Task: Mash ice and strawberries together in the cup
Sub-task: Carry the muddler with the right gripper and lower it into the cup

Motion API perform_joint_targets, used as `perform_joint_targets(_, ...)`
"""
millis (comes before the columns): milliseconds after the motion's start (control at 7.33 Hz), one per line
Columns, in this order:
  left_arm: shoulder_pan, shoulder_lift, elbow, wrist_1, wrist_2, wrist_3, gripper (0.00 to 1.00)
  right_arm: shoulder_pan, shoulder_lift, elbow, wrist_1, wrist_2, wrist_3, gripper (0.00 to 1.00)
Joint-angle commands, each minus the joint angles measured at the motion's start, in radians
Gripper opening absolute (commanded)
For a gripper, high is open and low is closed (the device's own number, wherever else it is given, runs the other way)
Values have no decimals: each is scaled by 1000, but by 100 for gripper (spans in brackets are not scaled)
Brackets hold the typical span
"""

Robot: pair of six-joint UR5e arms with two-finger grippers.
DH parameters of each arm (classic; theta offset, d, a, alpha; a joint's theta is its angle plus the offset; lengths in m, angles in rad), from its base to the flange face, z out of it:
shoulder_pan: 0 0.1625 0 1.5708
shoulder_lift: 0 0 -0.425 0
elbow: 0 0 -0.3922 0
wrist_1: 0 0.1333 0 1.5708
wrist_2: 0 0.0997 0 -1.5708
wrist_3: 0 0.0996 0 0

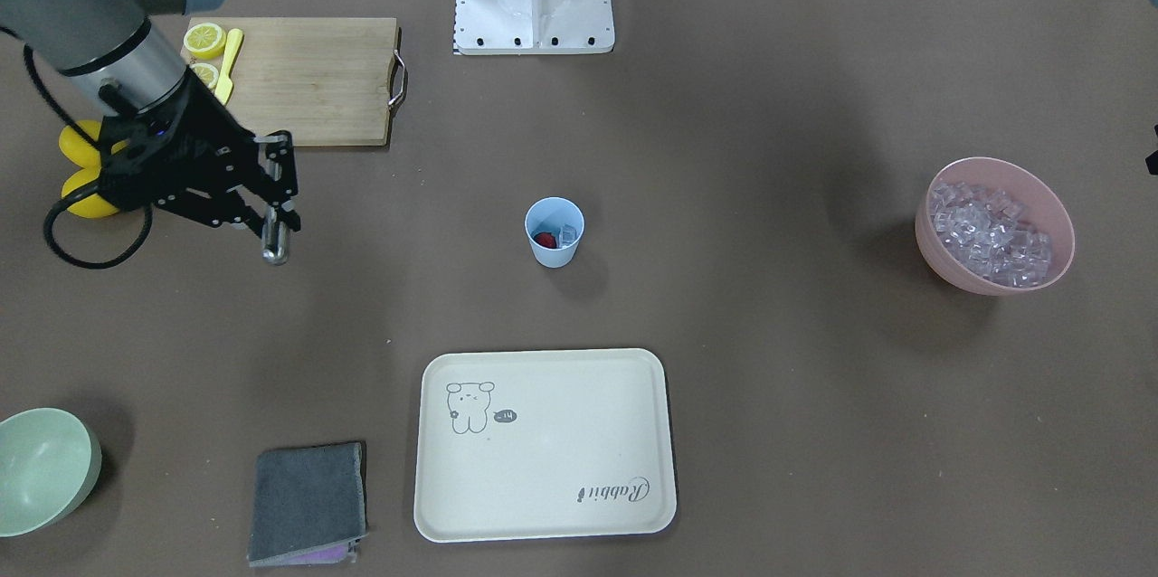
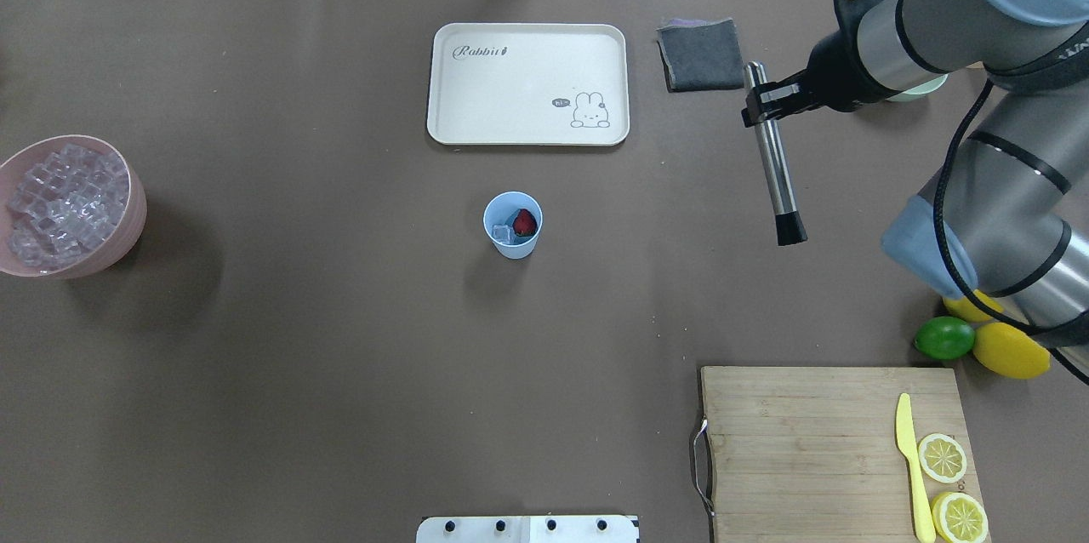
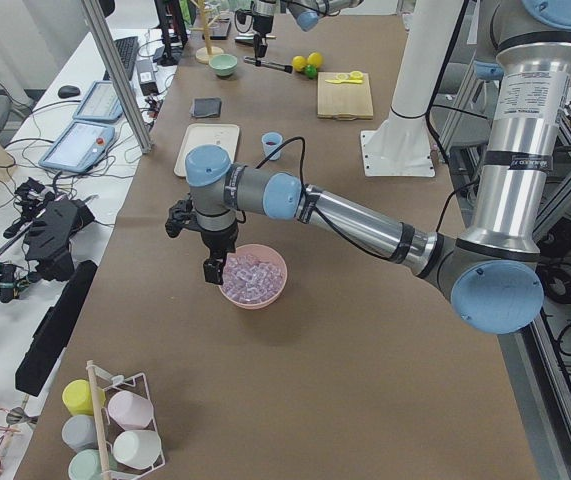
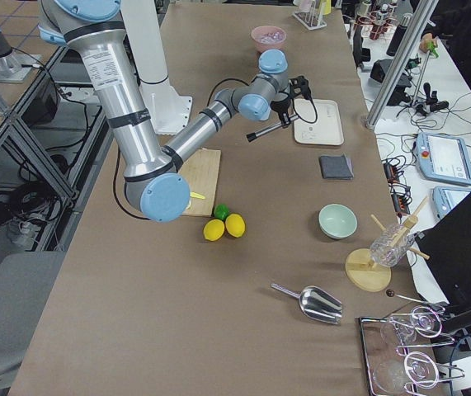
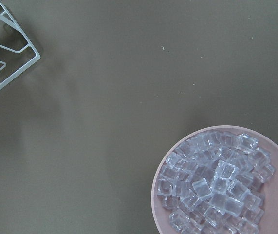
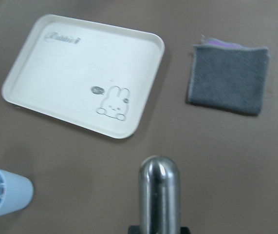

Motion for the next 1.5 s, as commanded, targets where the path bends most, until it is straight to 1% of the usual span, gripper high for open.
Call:
perform_joint_targets(0, -3, 13, -7, -3, 5, 1, 98, -96, 15, 68, 124, -150, 29, 0)
perform_joint_targets(136, -7, 14, -23, 3, 0, 1, 98, -126, 13, 49, 264, -220, 87, 0)
perform_joint_targets(273, -33, 19, -32, 3, 0, 1, 98, -181, 15, 24, 442, -318, 139, 0)
perform_joint_targets(409, -33, 17, -23, 0, 5, 3, 98, -265, 16, -13, 585, -456, 147, 0)
perform_joint_targets(546, -33, 19, -23, -1, 5, 3, 98, -354, 29, -65, 735, -621, 144, 0)
perform_joint_targets(682, -32, 17, -12, 2, 8, 3, 98, -408, 59, -130, 840, -728, 140, 0)
perform_joint_targets(819, -30, 16, 5, 2, 6, 3, 98, -430, 91, -170, 873, -781, 137, 0)
perform_joint_targets(955, -30, 25, -6, 2, 6, 1, 98, -462, 116, -174, 875, -881, 124, 0)
perform_joint_targets(1092, -30, 36, -11, -1, 5, 3, 98, -484, 122, -201, 876, -969, 76, 0)
perform_joint_targets(1365, -30, 36, -11, -3, 3, 1, 98, -504, 185, -290, 878, -1069, 66, 0)
